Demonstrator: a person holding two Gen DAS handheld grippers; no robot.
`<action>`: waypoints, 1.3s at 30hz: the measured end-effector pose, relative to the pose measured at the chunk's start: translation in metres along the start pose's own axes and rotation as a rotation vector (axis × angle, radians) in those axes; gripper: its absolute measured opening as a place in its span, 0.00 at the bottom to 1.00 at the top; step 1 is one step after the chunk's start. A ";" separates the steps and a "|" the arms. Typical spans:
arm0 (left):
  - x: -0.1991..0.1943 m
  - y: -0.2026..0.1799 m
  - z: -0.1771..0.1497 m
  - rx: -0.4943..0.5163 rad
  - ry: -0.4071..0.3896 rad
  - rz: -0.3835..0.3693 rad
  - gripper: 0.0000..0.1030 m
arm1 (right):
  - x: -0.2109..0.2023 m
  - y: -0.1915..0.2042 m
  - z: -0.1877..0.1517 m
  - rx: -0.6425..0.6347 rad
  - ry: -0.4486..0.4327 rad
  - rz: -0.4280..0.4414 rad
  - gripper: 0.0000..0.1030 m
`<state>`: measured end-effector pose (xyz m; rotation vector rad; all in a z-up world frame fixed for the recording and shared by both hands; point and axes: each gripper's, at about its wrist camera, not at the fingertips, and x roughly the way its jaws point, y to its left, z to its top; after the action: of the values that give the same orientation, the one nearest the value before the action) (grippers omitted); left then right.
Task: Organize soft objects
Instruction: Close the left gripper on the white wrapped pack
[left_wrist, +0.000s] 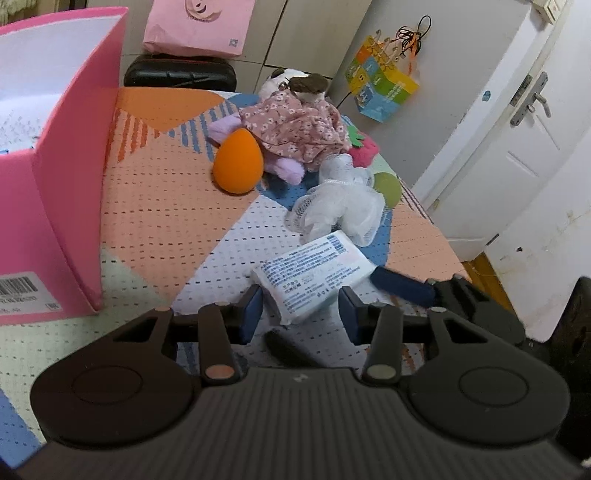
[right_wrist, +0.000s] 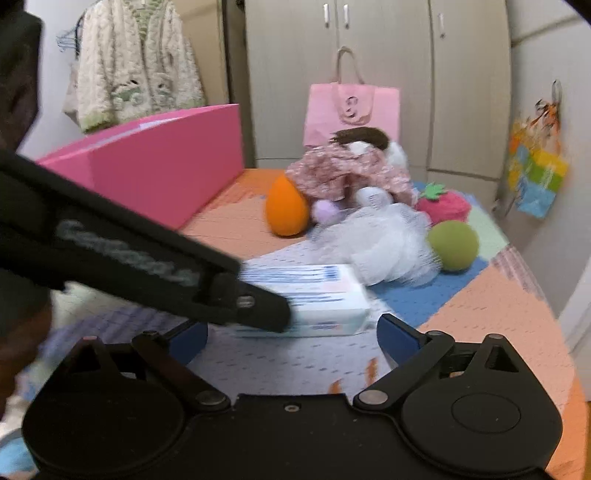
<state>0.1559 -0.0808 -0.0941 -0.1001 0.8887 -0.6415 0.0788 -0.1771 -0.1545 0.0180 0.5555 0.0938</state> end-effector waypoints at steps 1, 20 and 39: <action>0.000 -0.001 0.000 0.011 -0.003 0.015 0.42 | 0.001 -0.004 0.001 0.007 -0.003 0.003 0.97; -0.001 -0.013 -0.005 0.063 -0.040 0.028 0.39 | 0.017 -0.001 -0.004 -0.041 -0.101 0.080 1.00; -0.035 -0.015 -0.014 0.092 0.033 0.067 0.39 | -0.015 0.021 0.006 -0.030 0.029 0.093 0.80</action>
<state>0.1220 -0.0710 -0.0731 0.0231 0.8890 -0.6218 0.0672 -0.1578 -0.1402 0.0136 0.5820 0.1927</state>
